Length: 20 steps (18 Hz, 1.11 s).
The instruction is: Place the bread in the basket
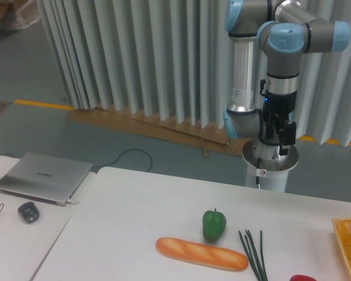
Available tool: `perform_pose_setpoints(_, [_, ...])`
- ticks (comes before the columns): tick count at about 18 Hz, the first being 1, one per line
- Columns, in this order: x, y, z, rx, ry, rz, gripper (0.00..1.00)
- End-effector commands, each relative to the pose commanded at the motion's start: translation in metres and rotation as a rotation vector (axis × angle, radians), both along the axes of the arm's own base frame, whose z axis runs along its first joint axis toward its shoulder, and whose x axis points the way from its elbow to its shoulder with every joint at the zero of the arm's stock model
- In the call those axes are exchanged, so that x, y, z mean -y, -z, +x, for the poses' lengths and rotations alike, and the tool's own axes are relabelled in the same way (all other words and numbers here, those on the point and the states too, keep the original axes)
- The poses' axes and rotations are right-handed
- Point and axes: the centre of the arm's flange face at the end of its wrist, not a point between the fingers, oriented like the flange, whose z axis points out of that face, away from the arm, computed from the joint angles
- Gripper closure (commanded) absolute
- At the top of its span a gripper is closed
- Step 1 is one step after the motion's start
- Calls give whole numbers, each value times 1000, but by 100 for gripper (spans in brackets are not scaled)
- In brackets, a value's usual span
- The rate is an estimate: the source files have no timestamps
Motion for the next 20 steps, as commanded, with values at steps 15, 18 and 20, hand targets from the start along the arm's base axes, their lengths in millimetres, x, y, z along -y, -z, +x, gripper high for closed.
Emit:
perform_pose_setpoints(15, [33, 7, -49, 10, -115, -16, 0])
perform_pose_setpoints(18, [47, 10, -66, 14, -124, -22, 0])
perform_pose_setpoints(20, [51, 18, -80, 29, -110, -38, 0])
